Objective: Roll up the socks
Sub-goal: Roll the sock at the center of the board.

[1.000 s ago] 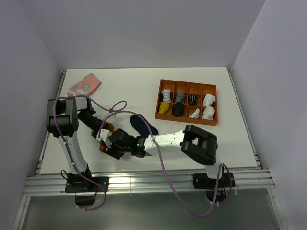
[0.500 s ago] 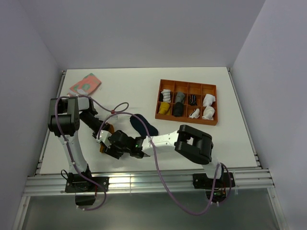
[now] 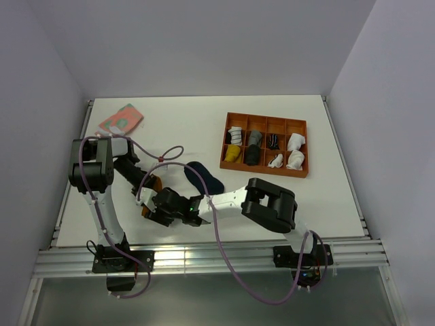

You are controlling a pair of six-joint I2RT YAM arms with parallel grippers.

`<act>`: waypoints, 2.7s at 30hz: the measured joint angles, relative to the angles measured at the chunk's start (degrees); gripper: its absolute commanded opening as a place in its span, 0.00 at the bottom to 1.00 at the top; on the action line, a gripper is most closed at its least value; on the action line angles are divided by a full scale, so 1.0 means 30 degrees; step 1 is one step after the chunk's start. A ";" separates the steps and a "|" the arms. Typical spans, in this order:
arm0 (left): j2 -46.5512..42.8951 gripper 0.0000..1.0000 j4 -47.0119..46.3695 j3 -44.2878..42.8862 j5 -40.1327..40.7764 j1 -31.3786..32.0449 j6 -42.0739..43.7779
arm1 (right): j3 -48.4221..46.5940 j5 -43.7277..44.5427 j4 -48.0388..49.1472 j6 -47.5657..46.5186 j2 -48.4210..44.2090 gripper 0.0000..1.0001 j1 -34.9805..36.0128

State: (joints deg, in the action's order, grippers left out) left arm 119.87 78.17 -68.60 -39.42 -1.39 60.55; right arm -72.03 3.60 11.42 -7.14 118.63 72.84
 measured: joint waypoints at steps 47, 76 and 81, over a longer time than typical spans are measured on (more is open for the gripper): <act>0.0561 0.27 -0.0517 -0.5683 0.0583 -0.1268 -0.3599 | 0.0787 0.1326 0.0831 0.1231 -0.0248 0.00 -0.0036; 0.1566 0.15 -0.1472 -0.5486 0.1071 0.0605 -0.5610 | -0.2178 -0.7890 -0.5632 0.0882 -0.0401 0.00 -0.1654; 0.1566 0.15 -0.1501 -0.5486 0.1107 0.1188 -0.5603 | -0.3140 -0.9719 -0.6783 0.1486 0.0459 0.00 -0.3067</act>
State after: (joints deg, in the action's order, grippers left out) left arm 124.57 73.67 -85.06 -36.10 2.17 43.75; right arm -81.45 -25.56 -8.93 -2.68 120.01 63.64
